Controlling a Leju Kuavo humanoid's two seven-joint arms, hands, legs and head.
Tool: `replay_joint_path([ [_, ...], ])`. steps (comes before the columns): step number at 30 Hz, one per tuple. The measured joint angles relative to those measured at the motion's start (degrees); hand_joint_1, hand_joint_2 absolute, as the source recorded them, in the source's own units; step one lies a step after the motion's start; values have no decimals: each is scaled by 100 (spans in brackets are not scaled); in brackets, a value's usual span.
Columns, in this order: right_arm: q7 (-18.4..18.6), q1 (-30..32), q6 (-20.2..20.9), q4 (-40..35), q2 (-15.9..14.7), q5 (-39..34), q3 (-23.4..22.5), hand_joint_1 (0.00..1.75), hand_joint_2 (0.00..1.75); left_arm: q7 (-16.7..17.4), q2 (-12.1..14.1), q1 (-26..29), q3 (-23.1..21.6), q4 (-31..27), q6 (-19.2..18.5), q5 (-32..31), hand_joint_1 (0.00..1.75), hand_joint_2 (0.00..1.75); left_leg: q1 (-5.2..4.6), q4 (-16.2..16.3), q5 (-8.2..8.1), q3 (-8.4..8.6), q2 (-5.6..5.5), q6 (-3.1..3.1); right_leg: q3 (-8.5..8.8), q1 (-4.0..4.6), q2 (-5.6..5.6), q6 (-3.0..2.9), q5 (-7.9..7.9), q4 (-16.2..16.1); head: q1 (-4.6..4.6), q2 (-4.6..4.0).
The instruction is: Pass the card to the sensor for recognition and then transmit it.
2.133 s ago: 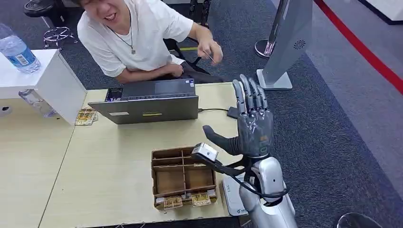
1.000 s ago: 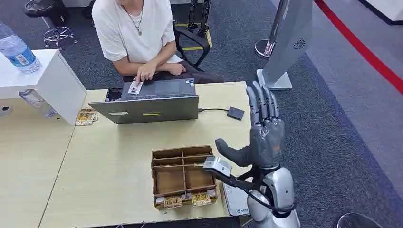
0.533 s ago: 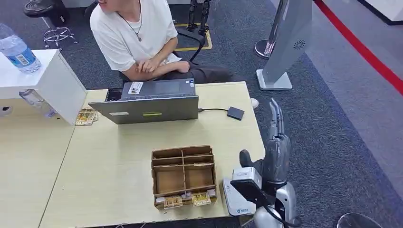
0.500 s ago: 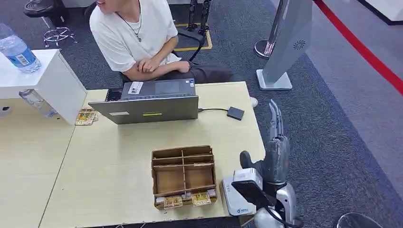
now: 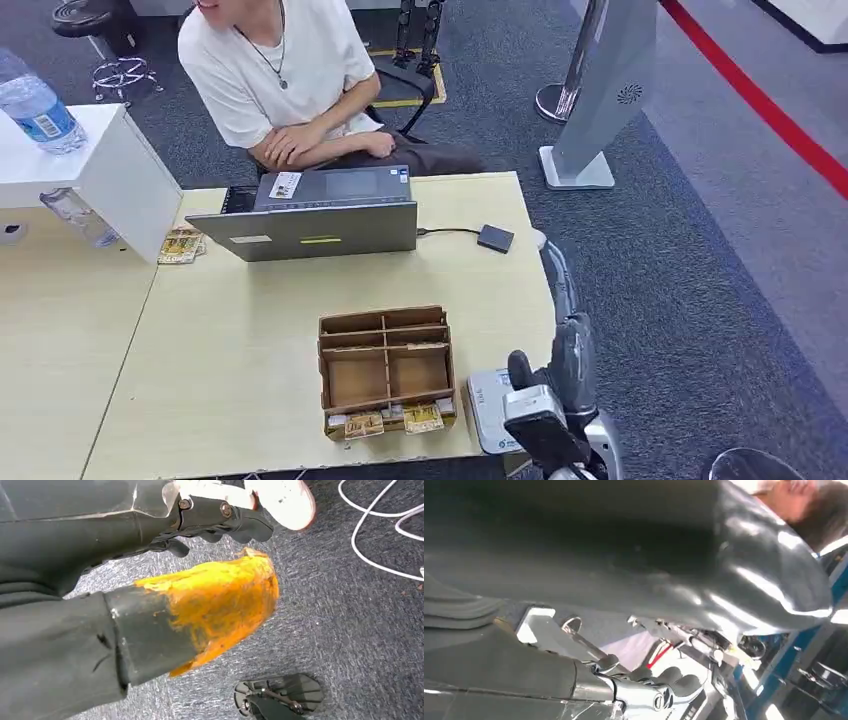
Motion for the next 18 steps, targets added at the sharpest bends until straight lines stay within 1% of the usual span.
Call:
replay_joint_path([
  [1,-2,30,31,0,-7,-37,18,0,0,9,0,0,0,0,2,2,0,0,0,0,0,0,0,0,0,0,0,0,0,0,2,0],
  [2,-22,58,68,7,-11,-52,37,0,175,15,0,1,2,0,4,11,0,0,0,0,0,0,0,0,0,0,0,0,0,0,0,0],
  [6,-57,129,166,107,-28,-20,159,0,175,44,0,1,4,0,11,17,0,0,0,0,0,-1,0,0,0,0,0,0,0,0,2,0],
  [10,2,125,157,278,-46,385,356,0,175,66,0,0,7,0,9,-7,0,0,1,0,0,-1,0,0,0,0,0,0,0,0,0,0],
  [12,116,103,48,422,-50,788,470,0,175,85,0,0,7,0,0,-39,0,0,1,-1,0,-1,0,0,0,0,0,0,0,0,0,0],
  [15,364,34,-251,673,-55,1548,647,0,175,94,-7,-2,7,0,-4,-77,0,0,1,-1,0,0,1,-1,1,0,0,0,0,0,0,0],
  [18,537,-34,-417,861,-57,2034,763,0,175,105,-9,-2,5,0,-4,-105,0,0,1,-1,1,0,1,-1,1,0,0,0,0,0,0,0],
])
